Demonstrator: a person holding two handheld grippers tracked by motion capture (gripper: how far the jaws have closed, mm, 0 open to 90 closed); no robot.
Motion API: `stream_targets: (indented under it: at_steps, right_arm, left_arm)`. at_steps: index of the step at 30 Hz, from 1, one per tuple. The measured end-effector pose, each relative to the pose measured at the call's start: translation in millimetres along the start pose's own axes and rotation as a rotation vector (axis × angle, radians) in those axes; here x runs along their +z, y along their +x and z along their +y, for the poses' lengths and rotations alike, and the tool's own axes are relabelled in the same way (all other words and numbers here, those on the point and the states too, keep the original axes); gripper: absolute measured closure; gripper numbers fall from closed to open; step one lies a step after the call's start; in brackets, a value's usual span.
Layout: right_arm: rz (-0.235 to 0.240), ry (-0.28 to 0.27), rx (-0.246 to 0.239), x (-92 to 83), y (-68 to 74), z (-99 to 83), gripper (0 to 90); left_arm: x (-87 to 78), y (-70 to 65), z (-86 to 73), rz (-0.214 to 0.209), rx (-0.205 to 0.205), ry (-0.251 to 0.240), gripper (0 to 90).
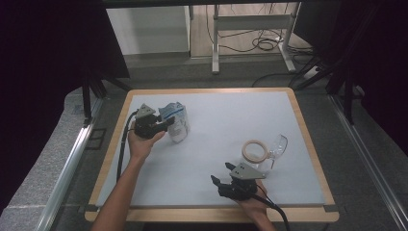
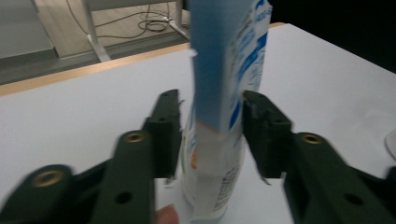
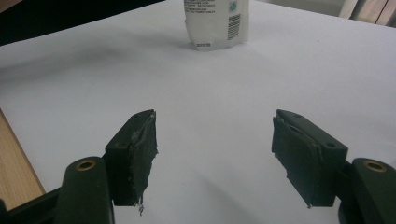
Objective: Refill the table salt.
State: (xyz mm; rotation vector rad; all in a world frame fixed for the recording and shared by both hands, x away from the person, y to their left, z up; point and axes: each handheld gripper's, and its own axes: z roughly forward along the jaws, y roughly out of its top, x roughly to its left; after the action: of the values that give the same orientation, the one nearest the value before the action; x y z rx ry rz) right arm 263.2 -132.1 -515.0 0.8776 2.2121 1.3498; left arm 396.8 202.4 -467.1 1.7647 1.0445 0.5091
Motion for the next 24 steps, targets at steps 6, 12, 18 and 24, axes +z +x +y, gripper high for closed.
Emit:
stream_targets:
  at_steps: [6,12,18,24]
  right_arm:
    - [-0.006,0.000,0.004,-1.0,-2.2,-1.4,31.8]
    - [-0.006,0.001,0.001,-0.6,-1.8,-1.8,31.8]
    - [-0.006,0.006,0.000,0.3,-0.8,-2.1,31.8]
    - [-0.005,0.010,-0.003,2.4,0.6,-2.6,31.8]
  left_arm:
    - [1.0,0.2,1.6,-0.023,-0.010,-0.002,77.1]
    - [-0.8,1.2,1.2,-0.029,-0.002,-0.010,72.8]
    - [-2.4,5.4,-1.8,-0.052,-0.034,-0.019,79.0]
    - [-2.9,4.8,-0.9,-0.051,-0.017,-0.008,82.6]
